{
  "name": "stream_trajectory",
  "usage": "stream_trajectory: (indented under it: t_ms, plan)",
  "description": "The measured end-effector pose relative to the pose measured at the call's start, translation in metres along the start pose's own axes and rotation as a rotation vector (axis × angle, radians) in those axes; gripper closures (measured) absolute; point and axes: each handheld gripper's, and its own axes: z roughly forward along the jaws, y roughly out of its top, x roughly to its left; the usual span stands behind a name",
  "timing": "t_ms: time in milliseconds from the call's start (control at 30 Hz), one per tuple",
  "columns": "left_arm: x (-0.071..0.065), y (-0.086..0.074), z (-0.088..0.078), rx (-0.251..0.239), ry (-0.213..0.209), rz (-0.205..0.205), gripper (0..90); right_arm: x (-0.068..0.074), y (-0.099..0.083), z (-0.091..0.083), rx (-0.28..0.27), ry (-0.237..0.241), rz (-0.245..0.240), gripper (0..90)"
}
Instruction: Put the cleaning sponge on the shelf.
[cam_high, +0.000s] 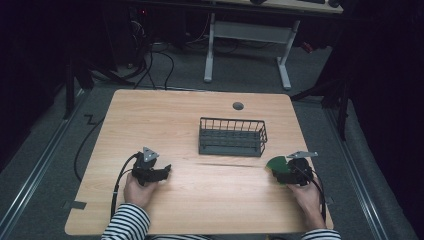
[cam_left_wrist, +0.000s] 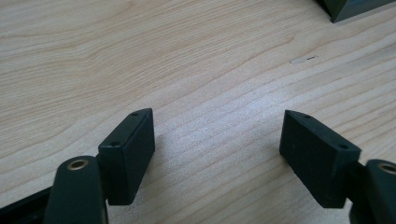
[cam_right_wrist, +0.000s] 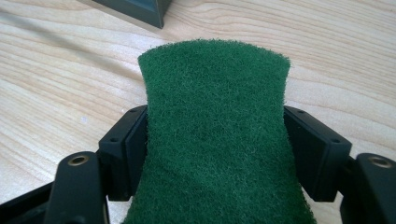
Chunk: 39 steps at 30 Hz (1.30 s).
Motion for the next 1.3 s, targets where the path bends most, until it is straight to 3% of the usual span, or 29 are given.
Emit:
stream_trajectory:
  t_ms: [167,533,833,1300]
  plan:
    - [0.0,0.0,0.0,0.0,0.001,0.001,27.1,0.0,-0.001,-0.004,0.0,0.001,0.013,29.9]
    - [0.0,0.0,0.0,0.0,0.002,-0.002,27.2,-0.001,0.001,-0.023,-0.066,0.032,0.048,30.0]
    - [0.0,0.0,0.0,0.0,0.001,-0.002,27.3,0.003,0.018,-0.052,-0.148,0.053,0.049,30.2]
    - [0.0,0.0,0.0,-0.001,-0.001,-0.005,27.7,0.006,0.053,-0.075,-0.193,0.073,0.057,30.4]
